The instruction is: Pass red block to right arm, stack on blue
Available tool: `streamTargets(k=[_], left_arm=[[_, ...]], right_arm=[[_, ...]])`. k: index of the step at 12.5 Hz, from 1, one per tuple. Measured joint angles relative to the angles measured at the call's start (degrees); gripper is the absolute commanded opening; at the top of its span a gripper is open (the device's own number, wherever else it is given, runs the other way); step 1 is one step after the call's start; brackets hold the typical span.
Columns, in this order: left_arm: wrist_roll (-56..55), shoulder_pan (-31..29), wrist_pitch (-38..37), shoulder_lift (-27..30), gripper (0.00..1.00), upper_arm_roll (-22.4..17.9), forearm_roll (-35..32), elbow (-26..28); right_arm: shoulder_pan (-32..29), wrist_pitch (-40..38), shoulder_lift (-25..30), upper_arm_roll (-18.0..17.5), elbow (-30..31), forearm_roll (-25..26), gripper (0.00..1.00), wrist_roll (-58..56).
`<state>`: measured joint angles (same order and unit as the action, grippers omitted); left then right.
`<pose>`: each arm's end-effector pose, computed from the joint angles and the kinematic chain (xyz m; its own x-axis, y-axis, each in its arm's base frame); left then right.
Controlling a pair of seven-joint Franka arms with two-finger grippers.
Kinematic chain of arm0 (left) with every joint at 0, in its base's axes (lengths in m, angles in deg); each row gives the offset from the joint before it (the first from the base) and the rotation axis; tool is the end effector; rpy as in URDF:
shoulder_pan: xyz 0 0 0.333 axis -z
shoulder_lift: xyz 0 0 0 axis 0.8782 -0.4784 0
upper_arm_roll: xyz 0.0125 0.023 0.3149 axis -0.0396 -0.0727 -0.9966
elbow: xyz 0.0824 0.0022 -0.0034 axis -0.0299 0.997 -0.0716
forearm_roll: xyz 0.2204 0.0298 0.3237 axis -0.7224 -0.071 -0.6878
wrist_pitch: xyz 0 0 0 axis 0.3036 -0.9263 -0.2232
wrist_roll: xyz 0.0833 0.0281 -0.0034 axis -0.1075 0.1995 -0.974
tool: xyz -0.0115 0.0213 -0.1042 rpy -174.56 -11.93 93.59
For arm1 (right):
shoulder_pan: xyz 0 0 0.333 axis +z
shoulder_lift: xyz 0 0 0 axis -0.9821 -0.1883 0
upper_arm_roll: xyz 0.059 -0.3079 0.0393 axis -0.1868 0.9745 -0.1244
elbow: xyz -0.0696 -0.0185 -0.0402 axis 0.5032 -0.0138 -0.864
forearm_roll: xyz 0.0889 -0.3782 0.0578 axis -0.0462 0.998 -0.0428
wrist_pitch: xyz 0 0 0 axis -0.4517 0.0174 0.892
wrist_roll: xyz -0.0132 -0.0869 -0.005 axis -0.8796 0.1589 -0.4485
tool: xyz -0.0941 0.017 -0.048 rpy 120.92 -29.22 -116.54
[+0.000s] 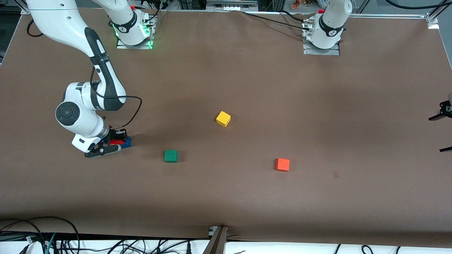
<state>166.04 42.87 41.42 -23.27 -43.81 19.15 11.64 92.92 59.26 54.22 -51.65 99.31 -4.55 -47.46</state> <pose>0.6733 0.0952 0.5994 0.0807 -0.9953 0.0530 -0.9963 -0.0821 -0.0256 0.6291 0.0587 0.2394 0.9622 0.2717 -0.0176 0.2723 -0.9605 0.0579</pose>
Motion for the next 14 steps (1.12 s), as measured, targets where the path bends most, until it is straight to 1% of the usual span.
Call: streamTargets(k=[5, 7, 9, 11, 13, 14], left_arm=[[-7.61, 1.24, -6.11, 5.59, 1.0, 0.04, -0.03, 0.01], [-13.37, 2.58, -7.18, 8.26, 1.0, 0.02, -0.03, 0.72], [-27.44, 5.74, -7.78, 12.66, 1.0, 0.03, -0.03, 5.3], [-43.5, 9.93, -7.06, 16.98, 1.0, -0.77, -0.03, 11.46], [-57.3, 14.57, -3.95, 20.79, 1.0, -3.95, -0.03, 17.84], [-62.06, 15.96, -2.1, 22.15, 1.0, -5.6, 0.06, 20.55]], right_arm=[[0.03, 0.12, 0.0, -0.43, 0.07, 0.0, 0.0, 0.0], [0.03, 0.13, 0.0, -0.43, 0.08, 0.0, 0.0, 0.0], [0.03, 0.15, 0.0, -0.43, 0.08, 0.0, 0.0, 0.0], [0.03, 0.16, 0.0, -0.43, 0.09, 0.0, 0.0, 0.0], [0.03, 0.16, 0.0, -0.43, 0.09, 0.0, 0.0, 0.01], [0.03, 0.16, 0.0, -0.43, 0.09, 0.0, 0.0, 0.01]])
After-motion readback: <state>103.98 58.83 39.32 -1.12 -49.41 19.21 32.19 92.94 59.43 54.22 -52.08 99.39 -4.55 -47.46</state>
